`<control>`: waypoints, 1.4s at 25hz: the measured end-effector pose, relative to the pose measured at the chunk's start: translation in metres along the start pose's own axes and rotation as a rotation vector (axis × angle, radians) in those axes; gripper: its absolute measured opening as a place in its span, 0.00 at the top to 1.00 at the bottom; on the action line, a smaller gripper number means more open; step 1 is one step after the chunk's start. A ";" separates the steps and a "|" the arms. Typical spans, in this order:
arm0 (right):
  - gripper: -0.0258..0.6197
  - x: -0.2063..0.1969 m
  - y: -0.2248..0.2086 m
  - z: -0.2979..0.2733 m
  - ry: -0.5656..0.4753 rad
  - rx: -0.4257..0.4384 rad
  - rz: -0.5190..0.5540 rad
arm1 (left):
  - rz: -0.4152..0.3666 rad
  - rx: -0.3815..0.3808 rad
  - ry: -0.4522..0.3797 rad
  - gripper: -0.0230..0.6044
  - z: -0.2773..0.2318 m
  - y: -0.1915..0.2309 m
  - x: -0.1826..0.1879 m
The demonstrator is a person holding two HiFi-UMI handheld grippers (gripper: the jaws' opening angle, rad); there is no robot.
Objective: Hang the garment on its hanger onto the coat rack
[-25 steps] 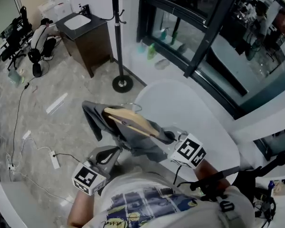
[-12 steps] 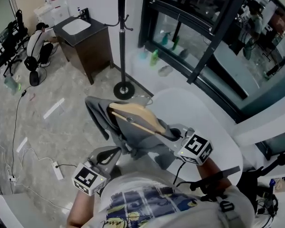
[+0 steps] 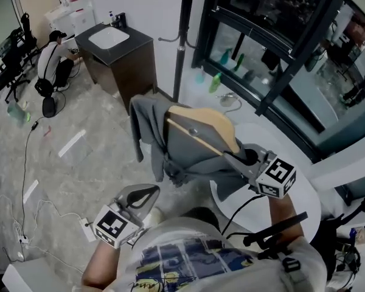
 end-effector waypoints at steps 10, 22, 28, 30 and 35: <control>0.95 0.054 -0.089 -0.064 0.001 0.029 0.030 | 0.053 0.000 -0.028 0.96 0.007 0.061 0.012; 0.95 0.093 -0.256 -0.154 0.023 0.112 0.122 | 0.037 0.091 -0.039 0.96 -0.049 0.154 0.068; 0.95 0.112 -0.340 -0.193 0.015 0.148 0.153 | 0.040 0.107 -0.032 0.96 -0.095 0.187 0.099; 0.95 0.118 -0.364 -0.205 0.017 0.148 0.167 | 0.039 0.106 -0.026 0.96 -0.110 0.196 0.100; 0.95 0.122 -0.419 -0.230 0.021 0.150 0.165 | 0.045 0.122 -0.021 0.96 -0.141 0.213 0.108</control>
Point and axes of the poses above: the fingertips, and each gripper's own axes: z backward along the fingers, y to its left, x out of its top, the point moved 7 cm from there along z, backward along the fingers, and after that the axes turned 8 degrees about z, right-handed, at the moved point
